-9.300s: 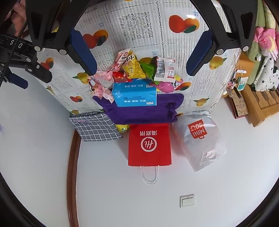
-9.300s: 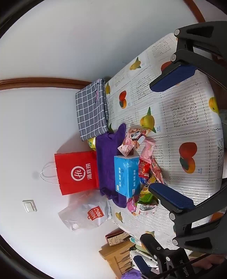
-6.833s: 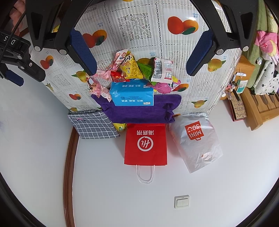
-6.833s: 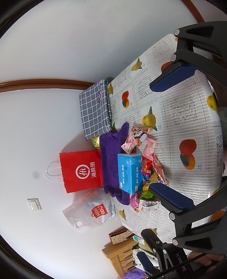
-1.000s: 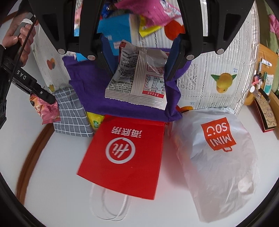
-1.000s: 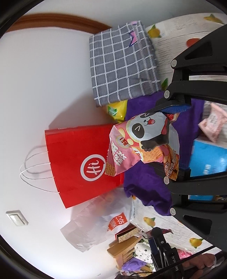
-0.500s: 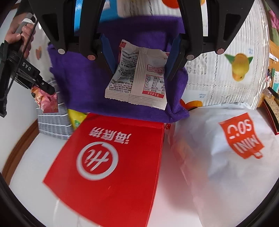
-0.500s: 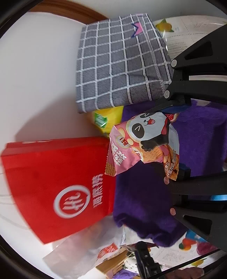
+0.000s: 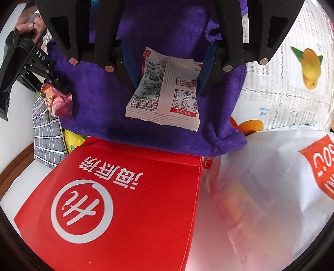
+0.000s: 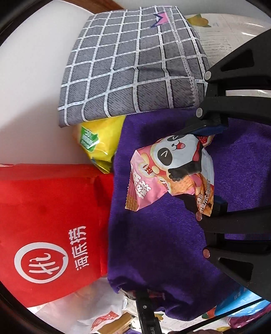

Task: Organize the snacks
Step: 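Open both tools to drop the panda bag and sachet on the towel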

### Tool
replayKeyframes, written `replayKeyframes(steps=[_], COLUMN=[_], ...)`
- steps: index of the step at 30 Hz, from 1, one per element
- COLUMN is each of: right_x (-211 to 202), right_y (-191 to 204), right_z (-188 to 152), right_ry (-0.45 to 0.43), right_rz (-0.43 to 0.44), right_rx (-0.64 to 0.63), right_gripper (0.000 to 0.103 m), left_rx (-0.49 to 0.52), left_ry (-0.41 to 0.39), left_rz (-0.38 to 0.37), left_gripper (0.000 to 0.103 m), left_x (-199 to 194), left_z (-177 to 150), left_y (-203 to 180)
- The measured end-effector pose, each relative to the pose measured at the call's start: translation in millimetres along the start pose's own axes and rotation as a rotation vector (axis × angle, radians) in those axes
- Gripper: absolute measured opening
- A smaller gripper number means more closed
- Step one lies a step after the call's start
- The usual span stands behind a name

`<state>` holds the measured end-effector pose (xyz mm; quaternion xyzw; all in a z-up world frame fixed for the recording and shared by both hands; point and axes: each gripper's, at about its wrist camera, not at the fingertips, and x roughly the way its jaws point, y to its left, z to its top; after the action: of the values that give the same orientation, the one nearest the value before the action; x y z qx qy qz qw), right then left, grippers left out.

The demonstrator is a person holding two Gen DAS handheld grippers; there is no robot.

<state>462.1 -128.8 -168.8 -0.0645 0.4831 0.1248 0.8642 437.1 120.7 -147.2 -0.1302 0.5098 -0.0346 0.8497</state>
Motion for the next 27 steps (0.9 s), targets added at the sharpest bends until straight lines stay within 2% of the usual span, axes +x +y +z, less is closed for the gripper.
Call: replayKeyframes(steps=[6,8,9,13,14,16,23,27], right_x=[9.9,9.9,4.1,-18.8,-25.8,-43.1,-109.9,-137.8], right_y=[1.9,1.3,-0.5,-8.8,-9.2,-9.6,2.0,10.4], right_z=[2.1,3.3,2.9,8.9,9.7,9.9,-4.7,-29.1], right_ry=[0.022,0.030,0.039,0.025,0.008,-0.039,-0.196,-0.216], right_rz=[0.014,0.013,0.009,0.019,0.024,0.027,0.002,-0.011], right_rx=[0.006,0.004,0.006,0.021,0.022,0.021,-0.001,-0.026], right_gripper=[0.050,0.063,0.066,0.072,0.077,0.080,0.080,0.080], left_rx=[-0.035,-0.033,-0.032,-0.029,-0.028,-0.018,0.007,0.013], left_ry=[0.040,0.039,0.035,0.038,0.029,0.005,-0.081,-0.124], left_rz=[-0.027,-0.031,-0.037,-0.052,-0.049,-0.032,0.006,-0.014], left_gripper=[0.054,0.054,0.054,0.066,0.070,0.072,0.072,0.072], left_x=[15.1,17.5,18.8,15.0,10.9,0.9,-56.4,-84.3], left_z=[1.5,1.8,2.1,0.7,-0.1,-2.2,-25.7,-44.0], left_y=[2.2,1.3,-0.8,-3.4,-4.0,-7.0,-3.5,-9.9])
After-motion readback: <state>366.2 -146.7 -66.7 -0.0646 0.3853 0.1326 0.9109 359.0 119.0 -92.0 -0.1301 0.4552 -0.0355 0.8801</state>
